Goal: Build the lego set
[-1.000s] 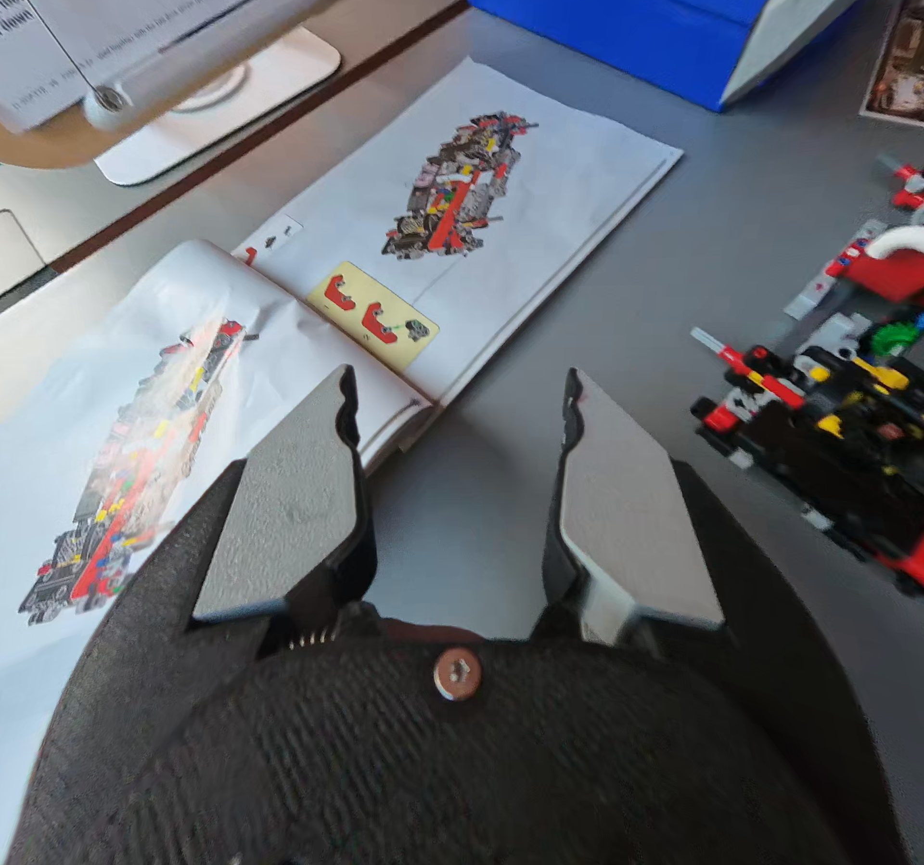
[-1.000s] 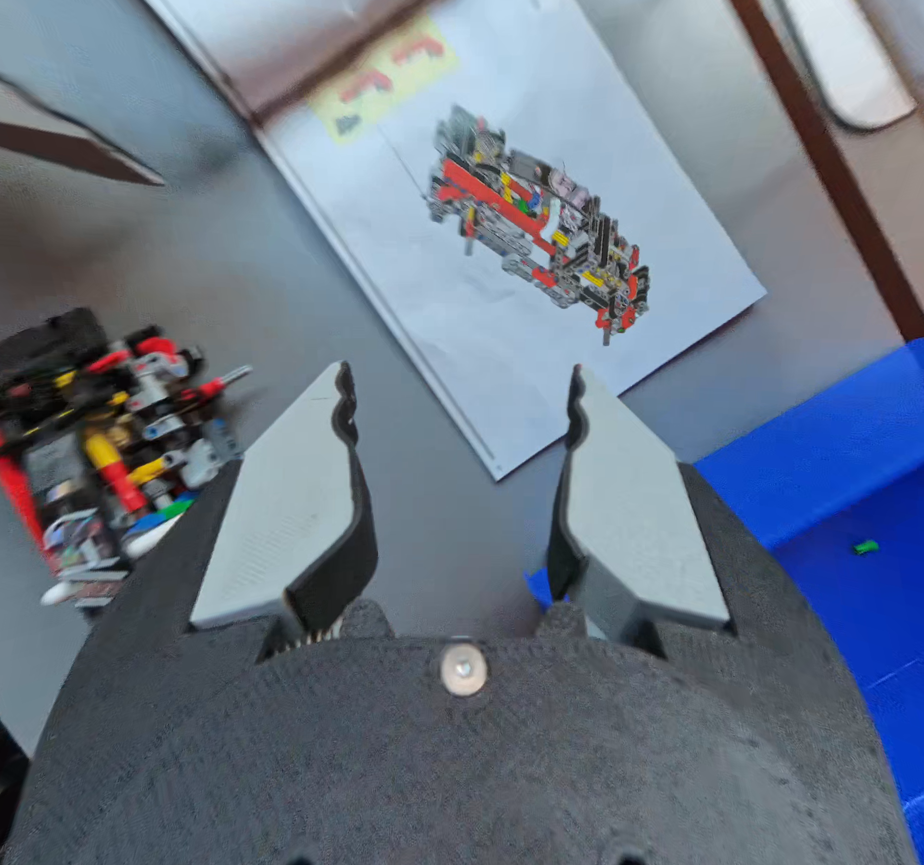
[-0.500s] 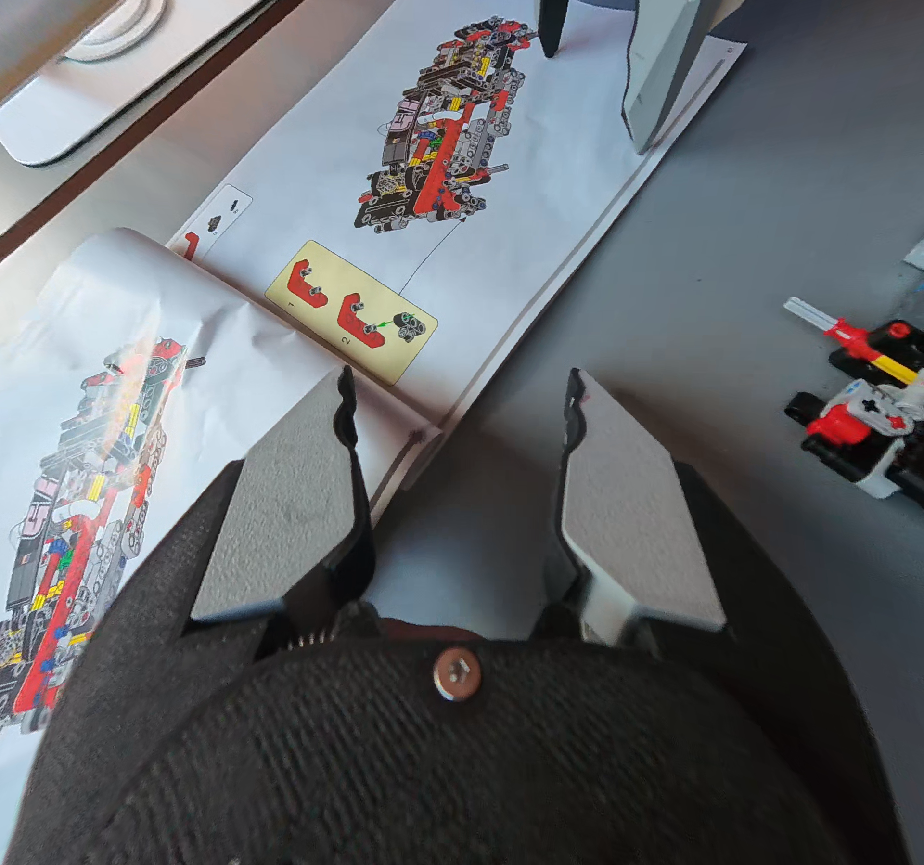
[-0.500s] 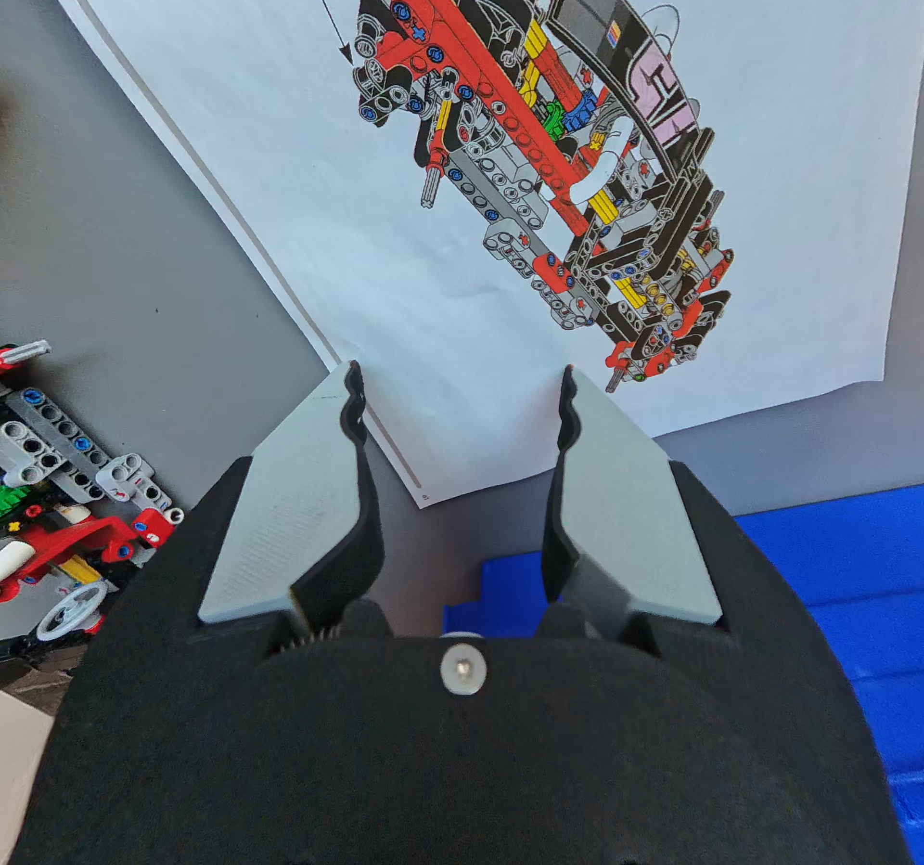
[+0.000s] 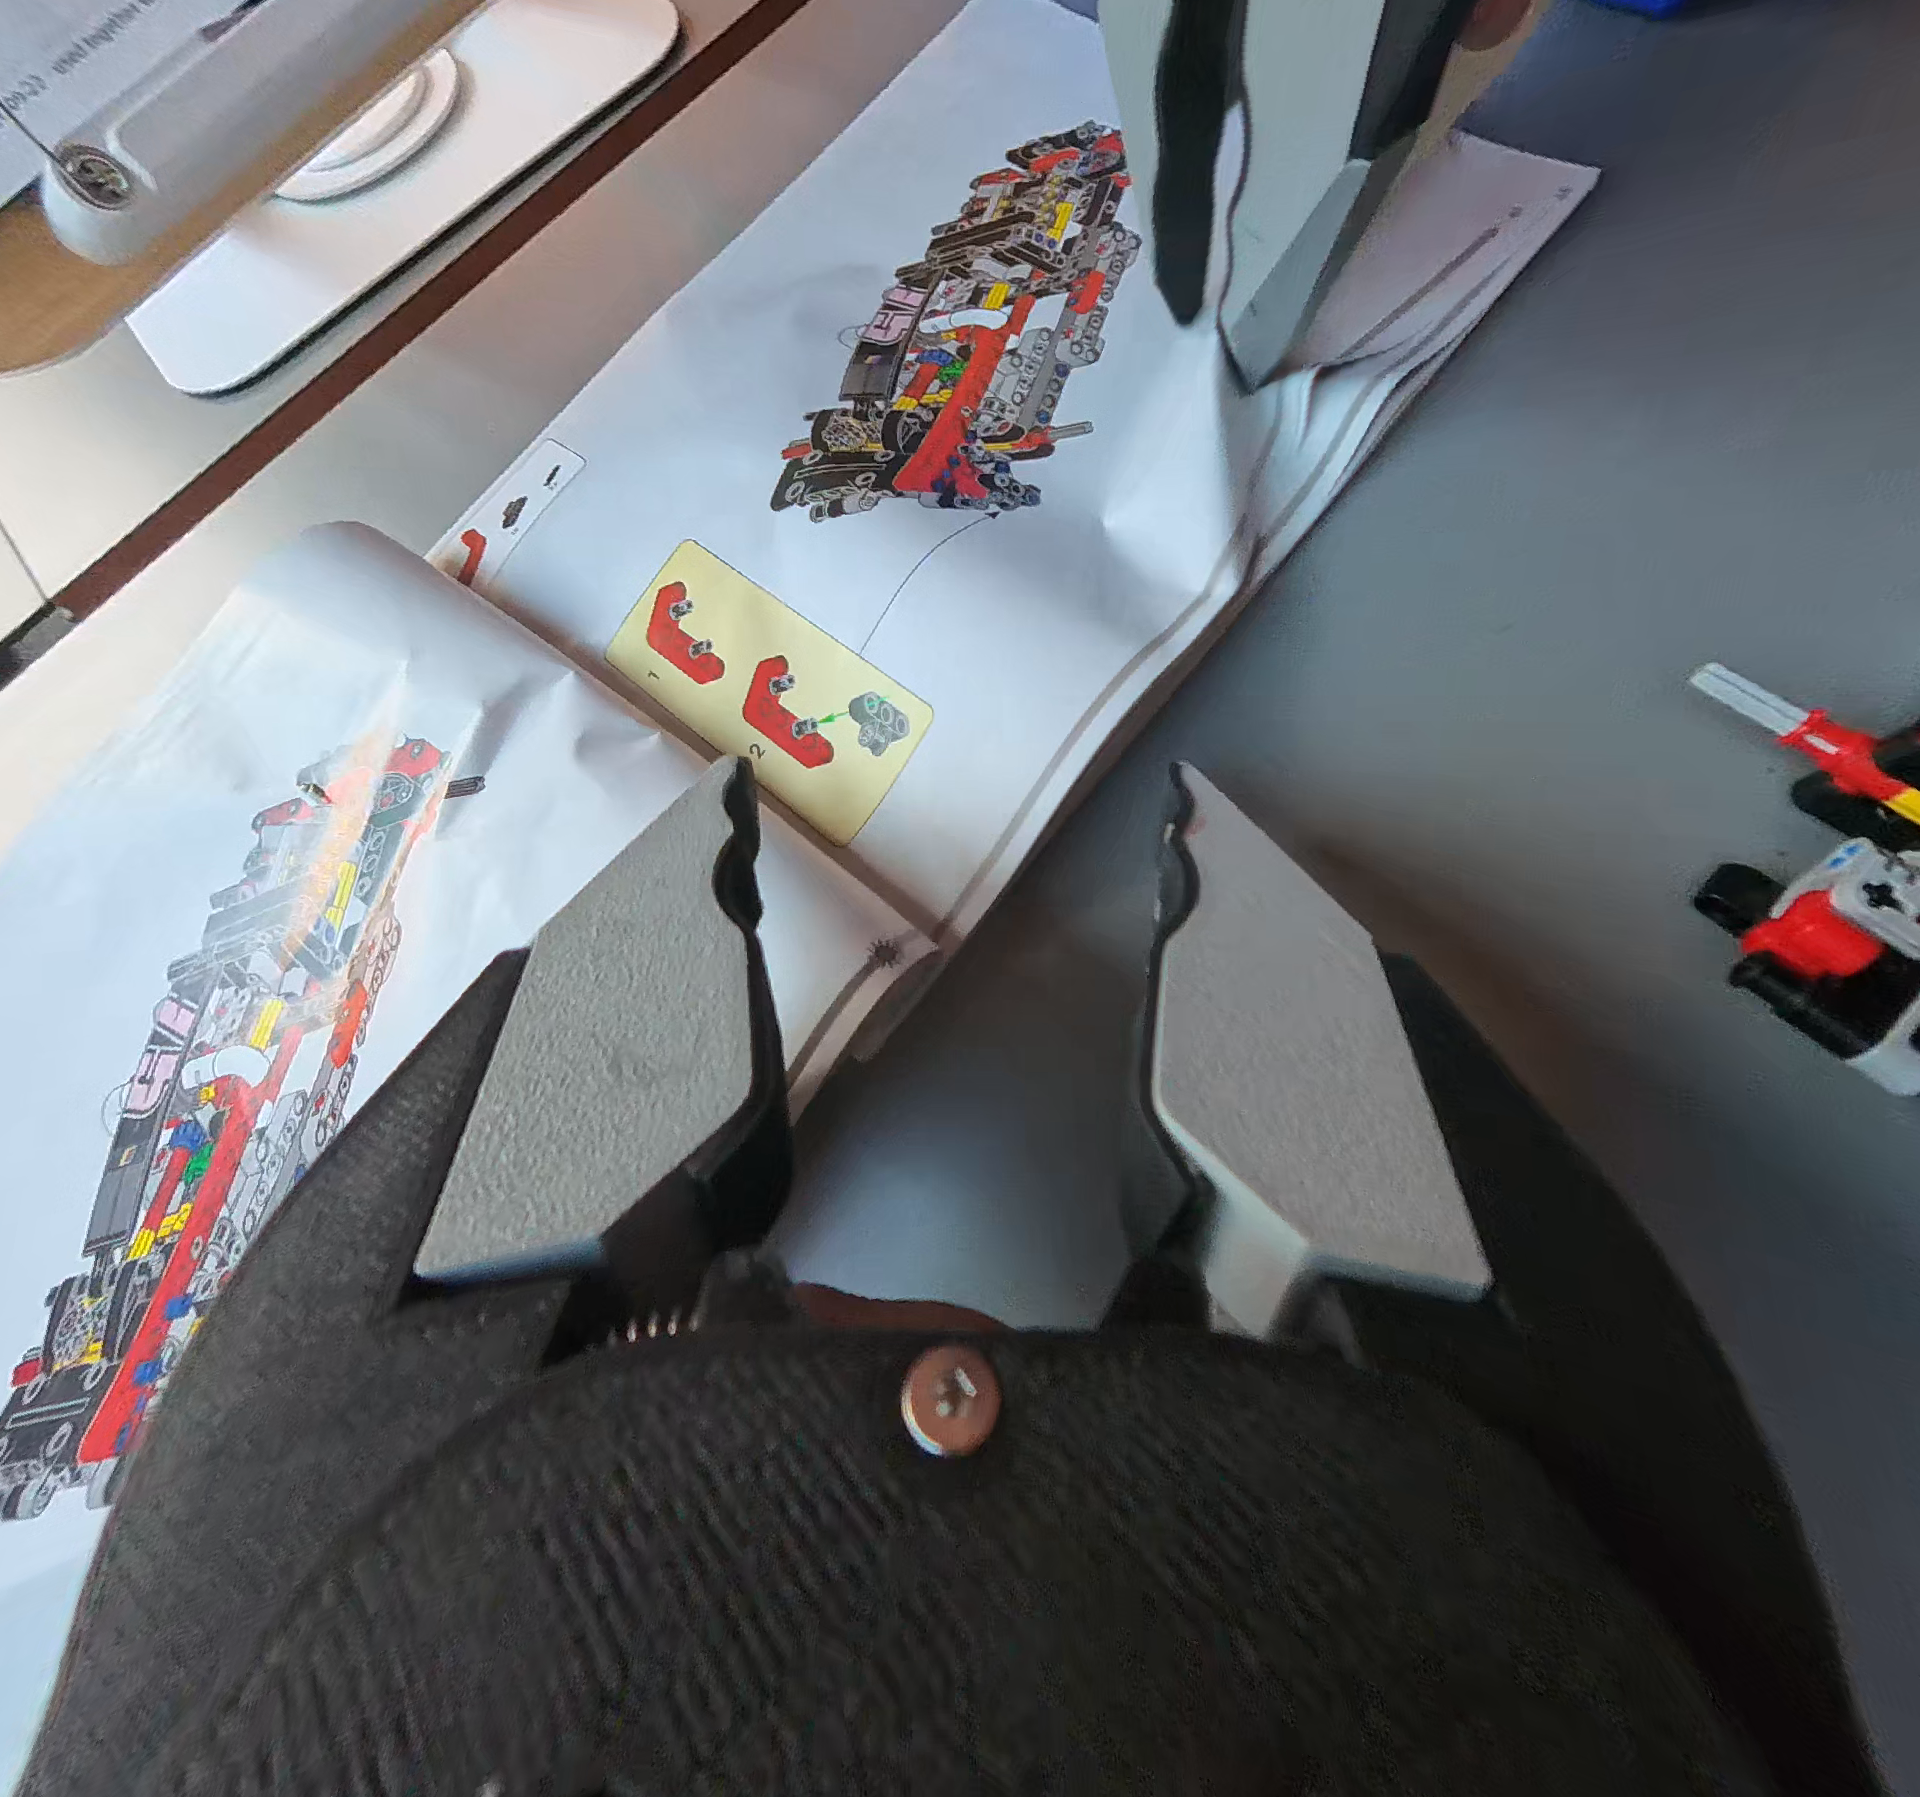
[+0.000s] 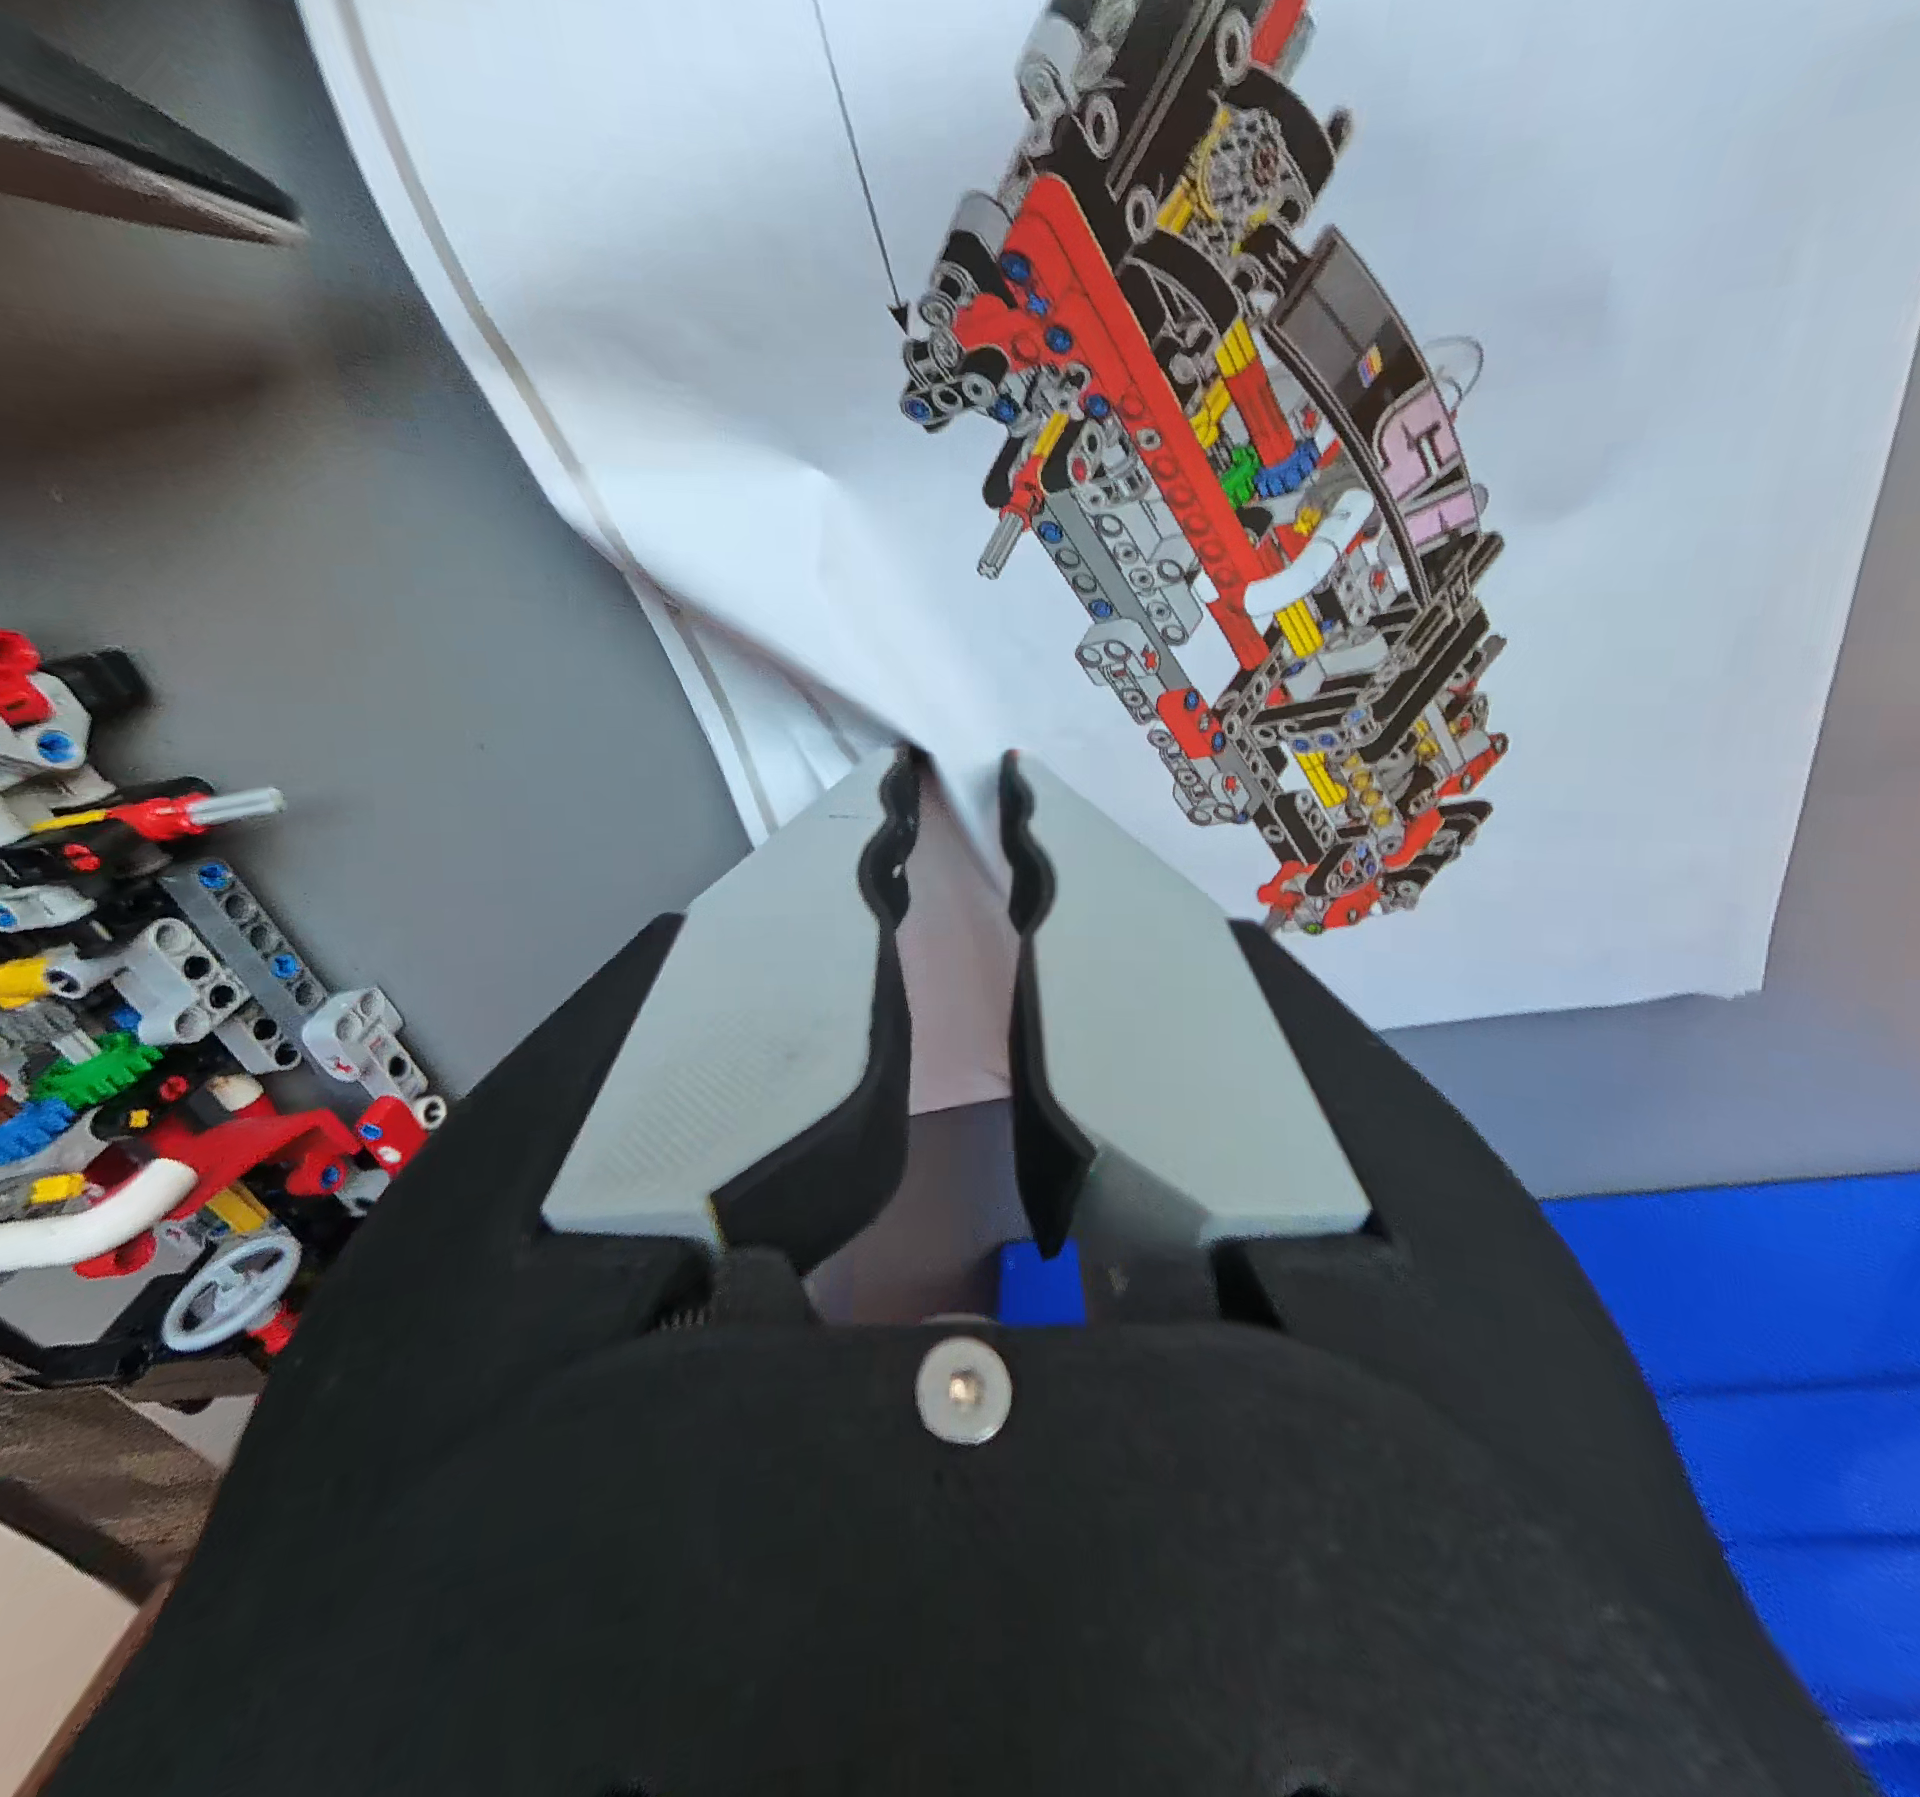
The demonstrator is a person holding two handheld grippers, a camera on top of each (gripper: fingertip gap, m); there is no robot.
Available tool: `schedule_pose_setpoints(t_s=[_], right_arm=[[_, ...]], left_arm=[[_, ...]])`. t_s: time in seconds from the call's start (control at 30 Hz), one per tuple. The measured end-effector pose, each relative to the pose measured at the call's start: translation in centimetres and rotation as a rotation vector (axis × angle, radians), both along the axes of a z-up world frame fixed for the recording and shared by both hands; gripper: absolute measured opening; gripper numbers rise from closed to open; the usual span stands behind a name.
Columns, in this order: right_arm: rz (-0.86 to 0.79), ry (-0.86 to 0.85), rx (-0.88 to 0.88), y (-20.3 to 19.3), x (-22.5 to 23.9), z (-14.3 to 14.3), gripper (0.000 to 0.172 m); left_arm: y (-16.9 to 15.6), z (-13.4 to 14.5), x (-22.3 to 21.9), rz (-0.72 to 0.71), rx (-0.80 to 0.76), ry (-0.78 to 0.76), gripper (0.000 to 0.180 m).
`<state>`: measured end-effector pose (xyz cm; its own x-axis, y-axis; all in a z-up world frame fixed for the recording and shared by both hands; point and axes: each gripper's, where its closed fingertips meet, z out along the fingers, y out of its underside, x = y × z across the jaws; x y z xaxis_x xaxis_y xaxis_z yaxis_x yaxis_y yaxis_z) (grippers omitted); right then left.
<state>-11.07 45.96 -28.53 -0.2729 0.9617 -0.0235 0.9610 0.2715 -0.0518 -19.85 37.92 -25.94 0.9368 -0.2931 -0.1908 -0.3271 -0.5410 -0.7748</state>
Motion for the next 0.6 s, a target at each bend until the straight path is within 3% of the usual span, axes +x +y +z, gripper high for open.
schedule_pose_setpoints(t_s=[0.33,0.6], right_arm=[[0.021,-0.070,-0.051,-0.9,-0.1,0.7,0.004],[-0.013,-0.068,-0.143,-2.2,-0.1,3.9,0.000]], left_arm=[[-0.3,0.0,-0.4,-0.011,0.002,0.011,0.074],[-0.5,1.4,0.8,-0.078,0.079,0.041,0.069]])
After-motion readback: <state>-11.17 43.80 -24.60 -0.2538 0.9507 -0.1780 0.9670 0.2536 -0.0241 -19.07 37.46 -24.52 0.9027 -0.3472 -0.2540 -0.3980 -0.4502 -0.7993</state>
